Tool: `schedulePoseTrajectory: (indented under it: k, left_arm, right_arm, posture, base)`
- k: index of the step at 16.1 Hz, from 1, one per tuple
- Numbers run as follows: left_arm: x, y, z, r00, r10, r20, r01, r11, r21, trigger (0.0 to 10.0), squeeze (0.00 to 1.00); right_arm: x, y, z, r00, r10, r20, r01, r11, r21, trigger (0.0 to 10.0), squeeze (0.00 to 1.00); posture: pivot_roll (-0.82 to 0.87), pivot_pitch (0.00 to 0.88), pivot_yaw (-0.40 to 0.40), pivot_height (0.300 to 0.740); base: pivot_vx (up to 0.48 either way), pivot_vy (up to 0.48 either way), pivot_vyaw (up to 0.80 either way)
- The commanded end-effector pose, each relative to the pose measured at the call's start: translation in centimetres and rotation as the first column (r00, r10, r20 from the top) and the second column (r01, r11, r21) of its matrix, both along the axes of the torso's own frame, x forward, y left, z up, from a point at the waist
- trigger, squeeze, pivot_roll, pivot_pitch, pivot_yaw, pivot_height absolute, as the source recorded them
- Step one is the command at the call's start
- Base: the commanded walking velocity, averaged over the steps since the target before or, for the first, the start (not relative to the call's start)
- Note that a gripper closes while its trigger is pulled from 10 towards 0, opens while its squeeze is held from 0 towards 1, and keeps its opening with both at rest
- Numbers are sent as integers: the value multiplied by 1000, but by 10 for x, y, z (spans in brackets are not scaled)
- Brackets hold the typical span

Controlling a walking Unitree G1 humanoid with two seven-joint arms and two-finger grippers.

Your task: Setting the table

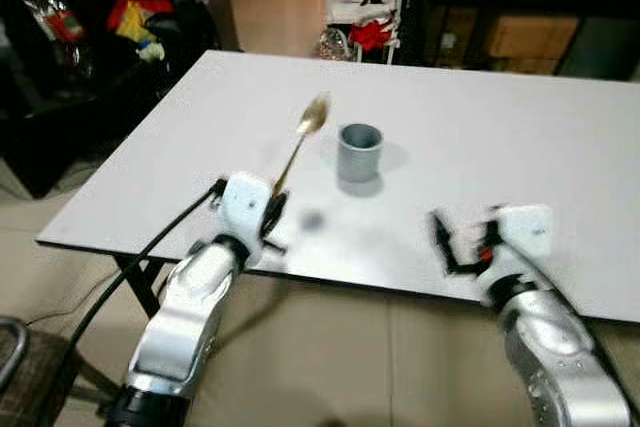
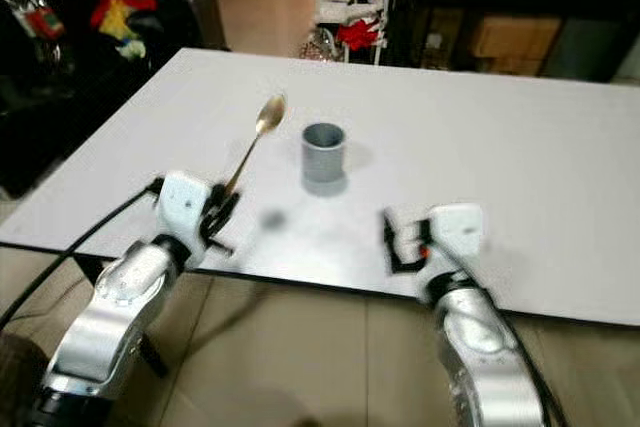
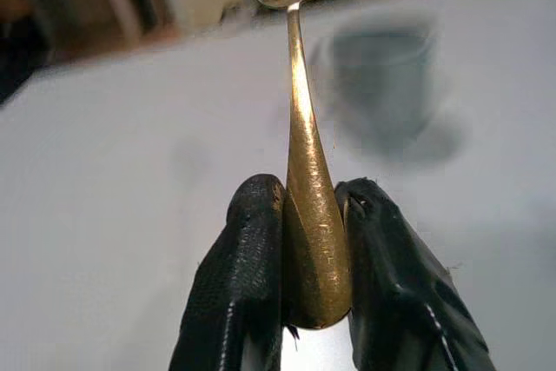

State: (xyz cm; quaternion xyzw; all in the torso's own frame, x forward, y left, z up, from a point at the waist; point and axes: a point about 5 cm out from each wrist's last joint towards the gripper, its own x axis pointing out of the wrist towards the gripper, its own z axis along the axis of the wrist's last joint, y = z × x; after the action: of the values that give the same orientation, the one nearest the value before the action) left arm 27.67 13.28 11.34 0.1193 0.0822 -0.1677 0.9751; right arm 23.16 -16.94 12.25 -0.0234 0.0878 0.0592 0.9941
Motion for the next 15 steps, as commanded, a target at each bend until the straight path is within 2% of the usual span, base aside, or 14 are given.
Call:
schedulePoseTrajectory:
  k: [1, 3, 5, 8, 10, 15]
  left_arm:
    - [-4, -2, -14, 998, 10, -70, -7, 999, 43, 10000, 0]
    - [-3, 1, -22, 991, 65, -115, -58, 996, 61, 10000, 0]
    - [-2, 3, -26, 985, 102, -139, -90, 992, 86, 10000, 0]
    - [7, 7, -27, 976, 155, -150, -139, 984, 112, 10000, 0]
    - [14, 7, -24, 975, 156, -156, -136, 982, 130, 10000, 0]
    - [31, 9, -22, 972, 145, -183, -105, 972, 212, 10000, 0]
  right_arm:
    - [-2, -2, 3, 1000, 14, -2, -14, 1000, -10, 10000, 0]
    - [-6, -3, 1, 996, 74, -42, -74, 997, -15, 10000, 0]
    - [-11, 0, 1, 985, 157, -67, -156, 988, 18, 10000, 0]
    - [-19, 10, -5, 931, 339, -133, -336, 941, 45, 10000, 0]
    - [-20, 13, -6, 908, 391, -151, -388, 920, 52, 10000, 0]
    - [-19, 17, -4, 888, 435, -148, -432, 900, 53, 10000, 0]
  posture:
    - [-103, 0, -11, 740]
    - [-109, 0, -18, 740]
    - [-109, 0, -23, 740]
    - [-106, 0, -30, 740]
    - [-99, 6, -21, 740]
    - [-83, 4, -8, 740]
  base:
    - [0, 0, 0]
    - [0, 0, 0]
    - [0, 0, 0]
    - [0, 0, 0]
    - [0, 0, 0]
    - [0, 0, 0]
